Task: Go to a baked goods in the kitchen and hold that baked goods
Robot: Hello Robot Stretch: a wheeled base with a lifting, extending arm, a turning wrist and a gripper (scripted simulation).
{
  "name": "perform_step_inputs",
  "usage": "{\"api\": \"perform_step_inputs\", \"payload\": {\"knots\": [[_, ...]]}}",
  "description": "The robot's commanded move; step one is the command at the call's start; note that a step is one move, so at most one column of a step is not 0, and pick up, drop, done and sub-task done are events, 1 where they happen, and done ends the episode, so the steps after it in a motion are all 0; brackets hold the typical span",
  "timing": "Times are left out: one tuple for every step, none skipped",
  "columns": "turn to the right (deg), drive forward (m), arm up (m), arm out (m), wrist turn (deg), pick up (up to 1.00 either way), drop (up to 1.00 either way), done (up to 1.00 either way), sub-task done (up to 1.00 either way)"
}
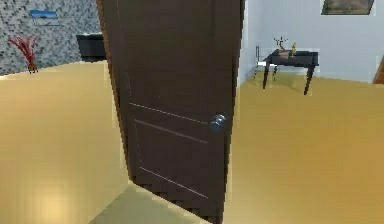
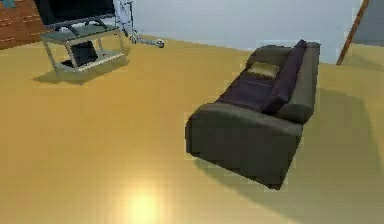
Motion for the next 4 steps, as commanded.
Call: {"api": "perform_step_inputs", "payload": {"knots": [[-45.0,0.0,0.0,0.0,0.0,0.0,0.0,0.0,0.0],[-30.0,0.0,0.0,0.0,0.0,0.0,0.0,0.0,0.0],[0.0,0.2,0.0,0.0,0.0,0.0,0.0,0.0,0.0],[0.0,1.0,0.0,0.0,0.0,0.0,0.0,0.0,0.0]]}}
